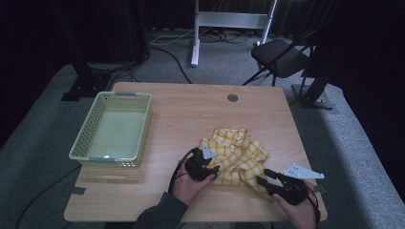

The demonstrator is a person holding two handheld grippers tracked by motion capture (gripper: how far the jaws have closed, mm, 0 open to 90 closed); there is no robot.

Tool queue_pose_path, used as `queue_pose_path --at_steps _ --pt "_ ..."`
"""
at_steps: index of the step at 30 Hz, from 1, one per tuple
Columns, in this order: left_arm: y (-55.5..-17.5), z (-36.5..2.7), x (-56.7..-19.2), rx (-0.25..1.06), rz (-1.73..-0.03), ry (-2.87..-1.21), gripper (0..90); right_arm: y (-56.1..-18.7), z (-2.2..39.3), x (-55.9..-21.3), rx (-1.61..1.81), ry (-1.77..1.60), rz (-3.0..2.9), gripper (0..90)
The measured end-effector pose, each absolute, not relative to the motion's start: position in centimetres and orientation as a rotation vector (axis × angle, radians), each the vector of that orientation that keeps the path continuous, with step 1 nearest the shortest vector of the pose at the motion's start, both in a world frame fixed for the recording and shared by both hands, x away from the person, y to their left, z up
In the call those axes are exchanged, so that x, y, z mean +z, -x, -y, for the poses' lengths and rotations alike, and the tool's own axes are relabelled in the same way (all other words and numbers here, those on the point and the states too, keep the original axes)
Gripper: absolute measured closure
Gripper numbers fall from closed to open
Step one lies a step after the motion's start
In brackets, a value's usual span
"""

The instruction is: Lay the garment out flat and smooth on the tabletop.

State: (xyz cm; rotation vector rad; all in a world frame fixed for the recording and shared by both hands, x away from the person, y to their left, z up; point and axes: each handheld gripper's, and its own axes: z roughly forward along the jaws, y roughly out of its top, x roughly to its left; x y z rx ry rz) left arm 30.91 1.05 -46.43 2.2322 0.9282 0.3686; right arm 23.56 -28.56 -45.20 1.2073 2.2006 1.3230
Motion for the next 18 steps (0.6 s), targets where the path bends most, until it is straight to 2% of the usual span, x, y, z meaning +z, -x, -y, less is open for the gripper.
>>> queue_pose_path --at_steps 3,9,11,15,18 --pt "-30.77 -1.12 -46.35 0.38 -0.921 -2.244 53.0 -23.51 28.43 -45.52 1.311 -1.202 -2.224 53.0" --pt "-30.36 -0.92 -46.42 0.391 -0.904 -2.268 65.0 -23.45 27.98 -45.82 1.285 -1.179 -2.277 64.9" --pt "-30.27 -0.74 -46.51 0.391 -0.899 -2.277 66.5 -23.44 27.96 -45.83 1.283 -1.179 -2.28 66.1" --pt "-30.19 -0.59 -46.63 0.375 -0.897 -2.29 75.2 -23.34 28.0 -45.88 1.279 -1.176 -2.293 72.8" --pt "-30.24 -0.59 -46.65 0.378 -0.902 -2.293 78.0 -23.26 27.98 -45.93 1.264 -1.171 -2.298 77.9"
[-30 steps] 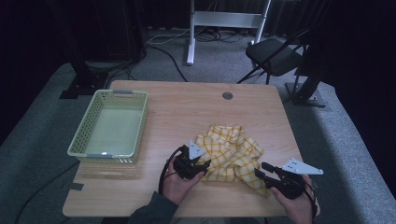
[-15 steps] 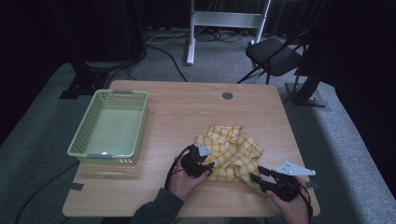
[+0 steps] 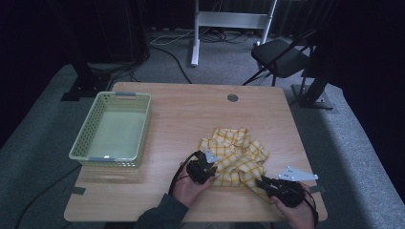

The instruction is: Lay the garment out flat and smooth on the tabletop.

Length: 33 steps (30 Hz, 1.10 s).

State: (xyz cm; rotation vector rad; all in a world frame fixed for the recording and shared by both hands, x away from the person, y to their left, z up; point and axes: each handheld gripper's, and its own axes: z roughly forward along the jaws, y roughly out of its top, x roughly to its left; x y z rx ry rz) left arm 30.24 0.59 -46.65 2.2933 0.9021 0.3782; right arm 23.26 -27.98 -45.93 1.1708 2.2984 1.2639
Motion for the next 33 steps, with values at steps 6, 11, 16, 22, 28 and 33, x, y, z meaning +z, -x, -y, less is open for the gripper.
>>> queue_pose_path --at_steps 6,11,16,22,28,33 --pt "-30.8 -0.9 -46.7 0.385 -0.93 -2.282 80.3 -23.3 28.0 -46.0 1.225 -1.163 -2.305 83.6" --pt "-31.6 -1.5 -46.8 0.403 -0.967 -2.262 80.2 -23.3 28.0 -46.0 1.212 -1.16 -2.31 84.4" --pt "-32.2 -2.0 -46.9 0.416 -1.002 -2.242 80.0 -23.3 28.1 -46.0 1.208 -1.164 -2.309 84.7" --pt "-32.7 -2.3 -46.9 0.425 -1.026 -2.221 79.9 -23.0 28.3 -46.0 1.202 -1.169 -2.31 84.8" --pt "-32.4 -2.4 -46.6 0.426 -1.022 -2.225 81.4 -22.5 28.6 -46.1 1.197 -1.171 -2.314 84.9" --pt "-31.4 -2.7 -45.6 0.426 -0.997 -2.209 82.5 -22.0 29.0 -46.0 1.203 -1.179 -2.309 84.5"
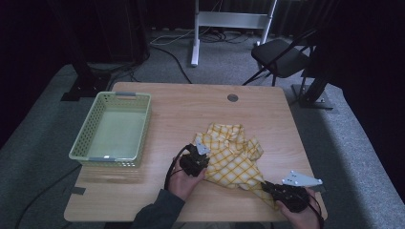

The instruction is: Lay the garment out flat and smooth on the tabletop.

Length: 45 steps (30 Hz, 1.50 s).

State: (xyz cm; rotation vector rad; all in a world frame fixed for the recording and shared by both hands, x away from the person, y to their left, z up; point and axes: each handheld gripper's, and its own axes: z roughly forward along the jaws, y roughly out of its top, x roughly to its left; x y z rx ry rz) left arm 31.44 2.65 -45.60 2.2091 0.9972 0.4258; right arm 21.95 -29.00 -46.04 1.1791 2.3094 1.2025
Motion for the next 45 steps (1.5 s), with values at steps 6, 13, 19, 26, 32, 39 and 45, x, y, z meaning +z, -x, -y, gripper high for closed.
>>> queue_pose_path --at_steps 6,13,19,26,32,39,45 --pt "-30.7 -3.6 -44.6 0.418 -0.985 -2.166 82.5 -21.6 29.4 -45.9 1.212 -1.191 -2.307 78.1" --pt "-29.5 -4.7 -43.8 0.404 -0.978 -2.102 82.5 -21.5 29.7 -45.4 1.257 -1.19 -2.273 68.4" --pt "-28.3 -5.6 -43.2 0.387 -0.963 -2.074 82.7 -21.4 29.6 -45.2 1.267 -1.179 -2.271 66.9" --pt "-27.3 -6.9 -43.2 0.358 -0.973 -2.048 82.6 -21.3 29.3 -45.4 1.26 -1.18 -2.293 67.3" --pt "-26.6 -7.7 -43.7 0.322 -0.984 -2.066 79.6 -21.3 29.2 -45.5 1.261 -1.178 -2.3 67.1" --pt "-27.0 -7.8 -43.5 0.316 -1.0 -2.065 66.9 -21.6 29.1 -45.2 1.267 -1.169 -2.29 66.1" --pt "-27.8 -7.5 -42.7 0.336 -1.007 -2.049 60.7 -22.0 28.9 -45.0 1.269 -1.159 -2.28 64.1"
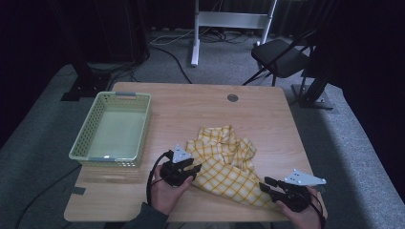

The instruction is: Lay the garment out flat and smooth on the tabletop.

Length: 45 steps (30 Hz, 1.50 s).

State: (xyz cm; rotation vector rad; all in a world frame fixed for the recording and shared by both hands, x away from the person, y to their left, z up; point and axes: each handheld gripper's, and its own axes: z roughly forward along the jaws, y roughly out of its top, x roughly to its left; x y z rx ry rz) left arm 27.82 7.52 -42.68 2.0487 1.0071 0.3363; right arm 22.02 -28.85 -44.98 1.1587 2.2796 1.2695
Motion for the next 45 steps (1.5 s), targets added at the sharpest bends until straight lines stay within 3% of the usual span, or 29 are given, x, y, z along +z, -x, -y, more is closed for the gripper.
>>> queue_pose_path --at_steps 10,24,27,30,34,45 --pt "-30.4 -5.4 -43.5 0.363 -1.042 -2.162 55.8 -22.9 28.3 -45.1 1.268 -1.151 -2.29 64.0" --pt "-32.9 -3.4 -45.9 0.284 -1.067 -2.278 52.9 -23.3 28.1 -45.2 1.262 -1.149 -2.299 63.8" --pt "-32.8 -3.3 -45.9 0.279 -1.054 -2.284 57.4 -23.3 28.0 -45.2 1.264 -1.148 -2.298 63.9" --pt "-32.5 -3.3 -45.7 0.293 -1.041 -2.288 70.9 -23.3 27.9 -45.1 1.265 -1.145 -2.299 63.8" --pt "-31.7 -3.4 -45.0 0.303 -1.021 -2.273 81.7 -23.4 27.9 -45.1 1.267 -1.145 -2.299 63.8" --pt "-29.4 -4.9 -43.3 0.294 -0.973 -2.212 85.4 -23.8 27.7 -44.9 1.269 -1.142 -2.293 63.9"
